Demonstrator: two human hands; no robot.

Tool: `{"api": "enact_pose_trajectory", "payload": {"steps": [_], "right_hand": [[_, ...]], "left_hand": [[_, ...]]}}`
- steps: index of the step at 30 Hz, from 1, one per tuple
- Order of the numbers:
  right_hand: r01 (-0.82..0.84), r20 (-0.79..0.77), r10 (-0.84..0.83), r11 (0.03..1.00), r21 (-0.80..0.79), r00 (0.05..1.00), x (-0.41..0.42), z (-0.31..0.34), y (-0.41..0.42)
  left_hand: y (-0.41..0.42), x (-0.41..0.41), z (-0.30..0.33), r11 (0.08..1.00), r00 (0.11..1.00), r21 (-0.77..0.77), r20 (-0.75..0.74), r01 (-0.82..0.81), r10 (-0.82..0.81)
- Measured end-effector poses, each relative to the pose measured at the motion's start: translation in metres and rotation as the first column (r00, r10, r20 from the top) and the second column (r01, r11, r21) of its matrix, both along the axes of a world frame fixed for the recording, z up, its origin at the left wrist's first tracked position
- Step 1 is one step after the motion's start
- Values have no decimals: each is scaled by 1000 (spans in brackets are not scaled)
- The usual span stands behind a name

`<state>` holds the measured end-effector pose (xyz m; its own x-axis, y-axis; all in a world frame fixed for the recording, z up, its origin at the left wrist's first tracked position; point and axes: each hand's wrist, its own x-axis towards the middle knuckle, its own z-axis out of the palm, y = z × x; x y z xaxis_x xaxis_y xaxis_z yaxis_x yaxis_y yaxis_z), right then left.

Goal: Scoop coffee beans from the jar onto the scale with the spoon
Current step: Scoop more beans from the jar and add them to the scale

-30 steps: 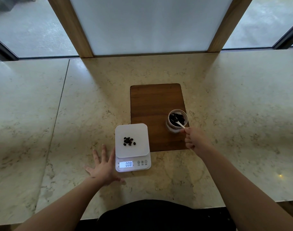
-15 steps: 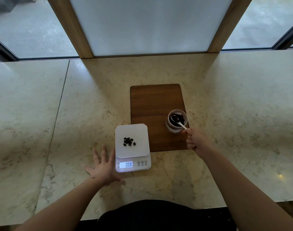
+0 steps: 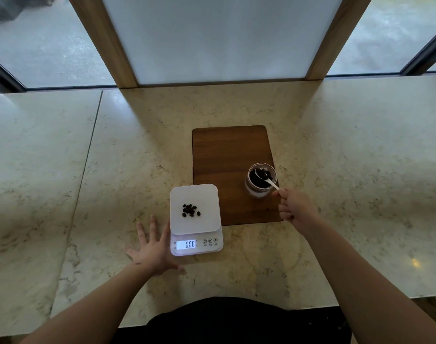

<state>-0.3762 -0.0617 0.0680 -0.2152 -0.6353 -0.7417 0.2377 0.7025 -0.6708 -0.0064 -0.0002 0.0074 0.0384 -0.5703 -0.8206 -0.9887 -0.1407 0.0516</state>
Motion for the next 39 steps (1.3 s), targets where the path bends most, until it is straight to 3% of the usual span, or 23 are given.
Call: {"api": "enact_pose_trajectory", "payload": {"steps": [11,26,39], "right_hand": [[-95,-2,95,994,-60,995,31,30,-8],[-328,-33,333,940,96,943,105,1,12],[-384,-20,390,913,134,921,120,-25,24]], "left_hand": [[-2,3,-6,999,1000,-33,-15,-12,11],[-2,4,-8,1000,999,-7,-38,-17,17],[0,5,-15,999,998,-29,-48,-33,32]]}}
